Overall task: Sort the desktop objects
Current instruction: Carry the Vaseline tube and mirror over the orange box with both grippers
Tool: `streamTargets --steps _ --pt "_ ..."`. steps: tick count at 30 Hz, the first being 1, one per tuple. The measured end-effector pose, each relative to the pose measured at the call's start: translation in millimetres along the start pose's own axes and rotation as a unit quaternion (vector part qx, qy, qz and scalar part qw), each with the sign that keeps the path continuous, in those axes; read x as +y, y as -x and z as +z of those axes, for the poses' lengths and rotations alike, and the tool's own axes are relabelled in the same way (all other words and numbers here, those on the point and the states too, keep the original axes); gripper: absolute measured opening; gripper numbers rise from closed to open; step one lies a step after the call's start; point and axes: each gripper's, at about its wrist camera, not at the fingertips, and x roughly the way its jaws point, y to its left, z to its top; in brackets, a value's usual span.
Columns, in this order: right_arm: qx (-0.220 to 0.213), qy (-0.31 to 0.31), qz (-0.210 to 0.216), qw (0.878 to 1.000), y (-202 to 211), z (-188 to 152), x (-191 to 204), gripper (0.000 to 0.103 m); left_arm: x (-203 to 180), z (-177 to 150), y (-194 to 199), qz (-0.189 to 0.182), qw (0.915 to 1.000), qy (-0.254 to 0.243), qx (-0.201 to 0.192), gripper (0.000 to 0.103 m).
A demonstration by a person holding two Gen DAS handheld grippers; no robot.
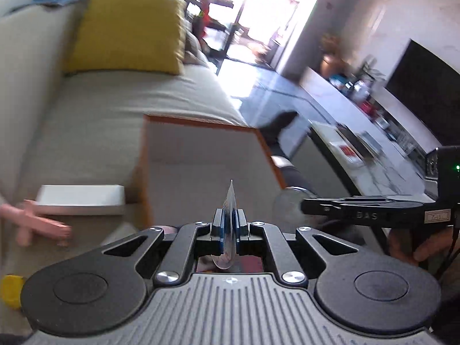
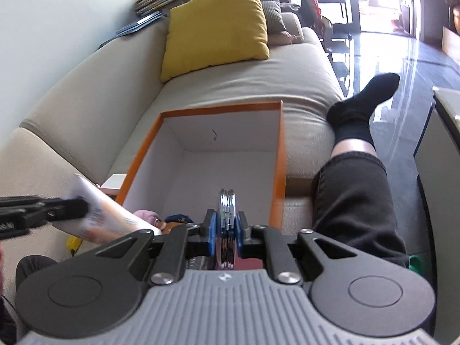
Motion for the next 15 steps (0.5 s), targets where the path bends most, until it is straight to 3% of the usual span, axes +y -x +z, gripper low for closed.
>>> streamTargets --steps 7,15 --pt "0.022 -0.015 0.014 1.0 9 4 -13 0.014 -34 -3 -36 -0.026 0.9972 -0.041 0.057 0.007" --pt "0.051 -0.01 0.021 0.998 10 2 -14 0.014 -52 -18 -59 -0.028 0.9894 -0.083 0.115 0.007"
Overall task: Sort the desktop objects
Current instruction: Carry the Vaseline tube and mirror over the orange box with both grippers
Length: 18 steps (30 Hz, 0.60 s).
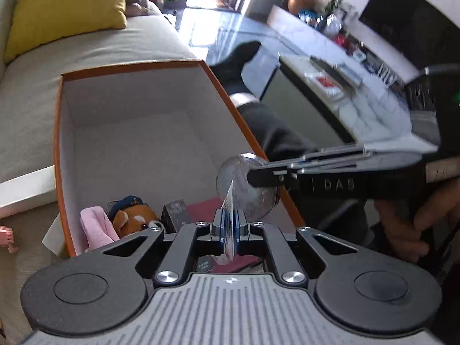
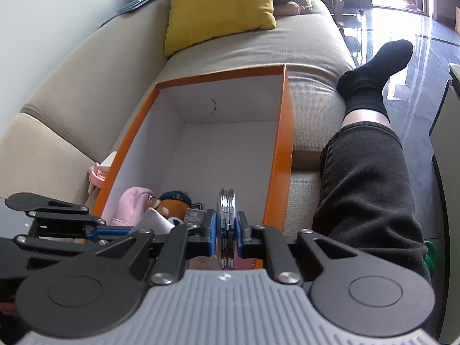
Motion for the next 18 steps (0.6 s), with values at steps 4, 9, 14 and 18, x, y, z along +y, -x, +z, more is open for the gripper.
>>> streamTargets --steps 4,9,14,18 --pt "0.016 0.016 0.006 1.0 3 -2 -1 0.014 -15 -2 0 -0.006 0.9969 -0.076 0.018 0.007" --pt "0.047 0.055 0.017 0.997 -1 2 0 0.014 -32 -10 -2 -0.015 0.9787 -0.2 0.045 0.007" --pt "0.089 0.089 0.027 0.992 -14 12 -1 0.014 -41 -14 -8 -0.033 0.9565 -0.285 0.056 0.007" --pt "0.133 0.132 0.036 0.982 -32 22 6 0.014 -48 -18 -15 -0.049 0.939 -0.335 0.062 0.007"
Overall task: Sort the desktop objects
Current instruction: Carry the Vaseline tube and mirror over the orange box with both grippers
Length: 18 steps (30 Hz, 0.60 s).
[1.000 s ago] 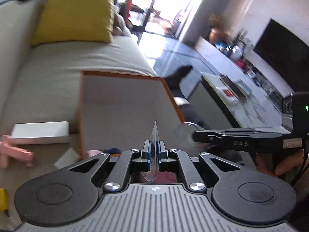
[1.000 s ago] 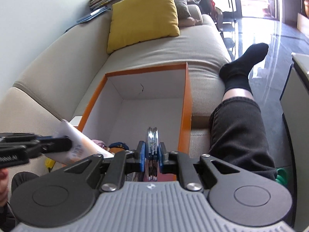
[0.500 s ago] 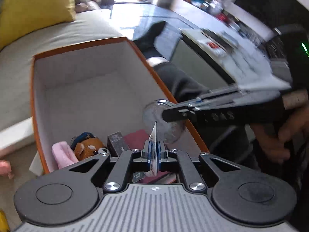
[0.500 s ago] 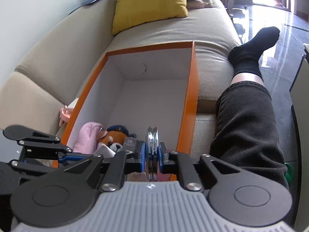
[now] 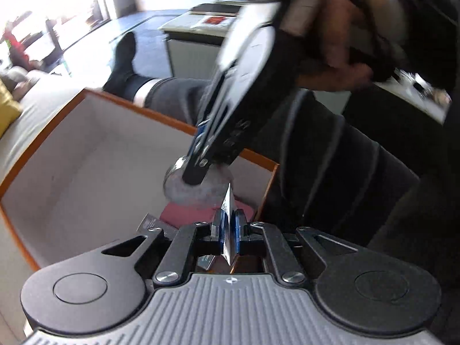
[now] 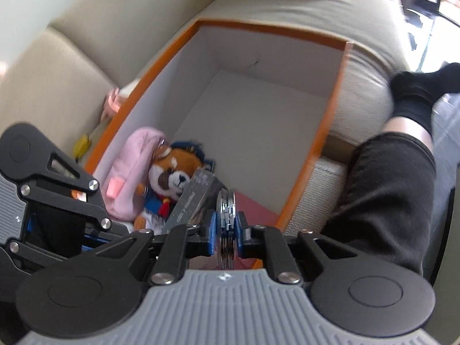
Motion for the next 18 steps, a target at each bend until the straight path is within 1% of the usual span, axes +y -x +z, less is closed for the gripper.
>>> streamTargets --steps 2,4,7,9,12,13,16,18 --pt "0.02 0.022 0.007 1.0 -8 7 2 0.014 -2 -1 -2 -0.01 0.9999 -0.01 -0.006 0.007" --pt "0.039 0.042 0.015 0.998 -18 14 4 0.015 -2 -3 -2 -0.017 0.9995 -0.014 -0.022 0.007" --pt "0.071 0.068 0.034 0.995 -31 25 5 0.014 -1 -5 -2 -0.022 0.9992 -0.003 -0.032 0.007" --pt "0.09 0.082 0.044 0.992 -33 31 5 0.015 -1 -8 -1 -0.02 0.9992 0.001 -0.035 0.008" --pt "0.116 0.067 0.083 0.987 -38 39 -2 0.015 -2 -12 1 -0.016 0.9989 0.009 -0.042 0.008" --pt "0.116 0.049 0.079 0.989 -41 40 -3 0.015 -2 -11 2 -0.016 0.9988 0.01 -0.044 0.008" --pt "0.14 0.058 0.078 0.985 -51 43 0 0.015 -4 -13 1 -0.016 0.9987 0.008 -0.048 0.008" --pt "0.159 0.071 0.064 0.983 -56 45 7 0.015 -4 -13 0 -0.009 0.9986 0.014 -0.05 0.012"
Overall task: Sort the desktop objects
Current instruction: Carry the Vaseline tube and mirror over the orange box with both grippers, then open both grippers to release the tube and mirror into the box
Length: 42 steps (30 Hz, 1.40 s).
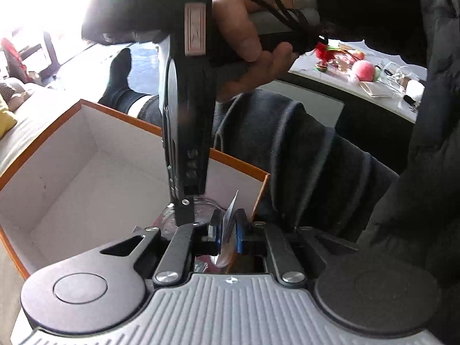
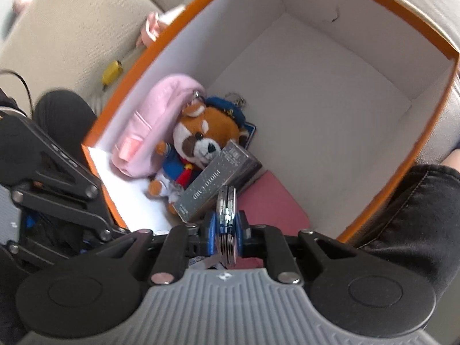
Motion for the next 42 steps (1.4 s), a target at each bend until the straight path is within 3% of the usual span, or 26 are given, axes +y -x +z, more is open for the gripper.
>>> streamTargets --steps 5,10,19,33,37,42 --pt "0.036 0.037 -0.066 0.997 -7 10 16 0.02 2 -1 2 0.012 0.9995 0.028 -0.004 0.022" --pt "0.067 0.075 -0.116 0.988 -19 15 27 0.035 4 -3 7 0.02 0.9981 0.057 -0.015 0.024" --pt "0.094 0.106 -0.142 0.98 -38 16 30 0.049 3 -18 17 0.033 0.993 0.106 -0.039 0.024" --pt "0.072 0.057 -0.144 0.985 -39 21 22 0.047 -1 -28 41 0.062 0.9829 0.155 -0.079 0.028" --pt "0.06 0.054 -0.145 0.986 -31 20 24 0.045 -5 -32 53 0.085 0.976 0.176 -0.097 0.028" --pt "0.023 0.054 -0.166 0.984 -10 14 35 0.05 -11 -46 73 0.117 0.9647 0.206 -0.116 0.028"
